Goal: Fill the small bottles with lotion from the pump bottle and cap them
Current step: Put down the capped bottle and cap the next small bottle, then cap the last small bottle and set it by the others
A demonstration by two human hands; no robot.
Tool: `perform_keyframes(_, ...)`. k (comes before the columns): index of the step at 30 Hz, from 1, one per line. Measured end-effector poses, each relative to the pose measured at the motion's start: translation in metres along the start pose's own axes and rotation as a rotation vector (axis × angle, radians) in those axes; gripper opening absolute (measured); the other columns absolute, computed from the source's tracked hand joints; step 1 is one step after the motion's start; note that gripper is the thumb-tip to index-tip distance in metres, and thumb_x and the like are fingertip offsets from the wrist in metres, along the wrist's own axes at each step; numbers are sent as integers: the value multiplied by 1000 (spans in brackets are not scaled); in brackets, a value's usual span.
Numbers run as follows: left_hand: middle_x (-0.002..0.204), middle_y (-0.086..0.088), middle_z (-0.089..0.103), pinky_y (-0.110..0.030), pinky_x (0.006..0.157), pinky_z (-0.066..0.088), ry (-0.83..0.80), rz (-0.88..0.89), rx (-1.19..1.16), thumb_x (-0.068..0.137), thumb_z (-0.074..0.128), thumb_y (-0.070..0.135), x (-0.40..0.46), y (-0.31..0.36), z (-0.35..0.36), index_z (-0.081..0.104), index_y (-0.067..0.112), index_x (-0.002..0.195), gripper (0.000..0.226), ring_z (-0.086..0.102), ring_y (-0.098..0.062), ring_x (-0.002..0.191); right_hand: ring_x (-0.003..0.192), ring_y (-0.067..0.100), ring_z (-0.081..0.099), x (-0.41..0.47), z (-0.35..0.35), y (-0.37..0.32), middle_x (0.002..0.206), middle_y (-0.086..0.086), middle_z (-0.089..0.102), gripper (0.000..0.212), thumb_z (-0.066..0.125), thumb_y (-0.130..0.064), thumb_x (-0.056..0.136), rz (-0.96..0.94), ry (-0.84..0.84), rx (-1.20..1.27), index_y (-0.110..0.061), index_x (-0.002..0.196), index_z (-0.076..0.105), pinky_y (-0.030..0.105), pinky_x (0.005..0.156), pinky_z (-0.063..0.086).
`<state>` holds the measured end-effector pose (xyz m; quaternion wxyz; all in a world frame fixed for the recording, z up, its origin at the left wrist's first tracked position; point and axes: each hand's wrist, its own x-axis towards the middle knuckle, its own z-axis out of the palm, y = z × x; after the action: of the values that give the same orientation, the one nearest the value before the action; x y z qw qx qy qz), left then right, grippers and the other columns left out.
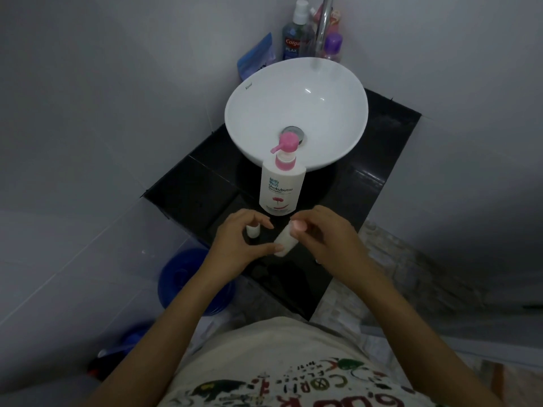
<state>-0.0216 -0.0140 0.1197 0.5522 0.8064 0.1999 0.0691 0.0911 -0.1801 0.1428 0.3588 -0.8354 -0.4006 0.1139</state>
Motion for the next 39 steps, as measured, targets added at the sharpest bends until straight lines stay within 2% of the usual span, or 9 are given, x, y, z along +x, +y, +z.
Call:
perform_keyframes(5, 101, 9, 63, -29, 86, 46, 124, -70, -6, 68, 82, 25, 0, -25, -16, 64, 29, 88, 27, 56, -10, 99, 95, 19, 59, 34, 20, 10, 106, 2, 63, 24, 55, -27, 91, -99, -95, -385, -15, 112, 61, 33, 71, 50)
perform_keyframes(11, 101, 4, 63, -29, 84, 48, 174, -140, 5, 69, 81, 20, 0, -47, -24, 61, 32, 85, 28, 57, -14, 98, 113, 24, 53, 64, 46, 19, 125, 8, 58, 32, 54, -24, 92, -140, -291, -587, -14, 122, 55, 36, 80, 49)
perform_keyframes(14, 103, 3, 62, -30, 85, 49, 158, -161, 39, 70, 81, 18, 3, -56, -25, 61, 31, 87, 29, 57, -14, 99, 110, 24, 52, 68, 55, 23, 119, 7, 60, 31, 53, -22, 92, -149, -353, -684, -14, 122, 53, 34, 76, 47)
perform_keyframes(20, 110, -1, 61, -21, 82, 46, 90, -185, 106, 69, 82, 15, 23, -73, -21, 62, 22, 102, 39, 57, -15, 99, 117, 24, 47, 67, 58, 28, 125, 6, 56, 38, 52, -22, 92, -122, -396, -698, -19, 130, 49, 35, 80, 47)
perform_keyframes(23, 113, -2, 60, -27, 87, 47, 41, -195, 151, 66, 84, 12, 37, -79, -13, 61, 19, 110, 50, 56, -16, 103, 123, 25, 45, 65, 55, 28, 135, 7, 51, 47, 55, -24, 91, -91, -369, -640, -20, 137, 44, 36, 85, 46)
perform_keyframes(27, 113, -2, 59, -33, 93, 48, -16, -202, 182, 65, 84, 9, 50, -86, -2, 60, 16, 113, 54, 56, -17, 105, 109, 21, 53, 52, 40, 32, 114, 3, 60, 41, 59, -33, 88, -26, -173, -480, -21, 127, 54, 32, 74, 46)
perform_keyframes(32, 104, 2, 58, -25, 86, 44, -3, -195, 167, 69, 81, 7, 58, -91, 7, 63, 20, 103, 41, 57, -16, 99, 96, 17, 58, 22, 18, 53, 99, 0, 63, 32, 62, -33, 87, 170, -25, -373, -20, 116, 62, 30, 72, 46)
perform_keyframes(35, 104, 2, 60, -16, 79, 40, 12, -173, 153, 73, 77, 5, 58, -92, 9, 64, 19, 100, 34, 57, -14, 97, 97, 19, 60, 4, 15, 71, 103, 3, 62, 36, 63, -35, 86, 301, -89, -361, -18, 118, 61, 27, 74, 44)
perform_keyframes(39, 107, -1, 64, -21, 86, 41, 17, -187, 80, 75, 75, 4, 55, -90, 7, 63, 15, 104, 33, 57, -13, 101, 100, 22, 59, -12, 22, 87, 112, 4, 59, 37, 62, -36, 87, 396, -252, -413, -18, 119, 58, 32, 77, 47)
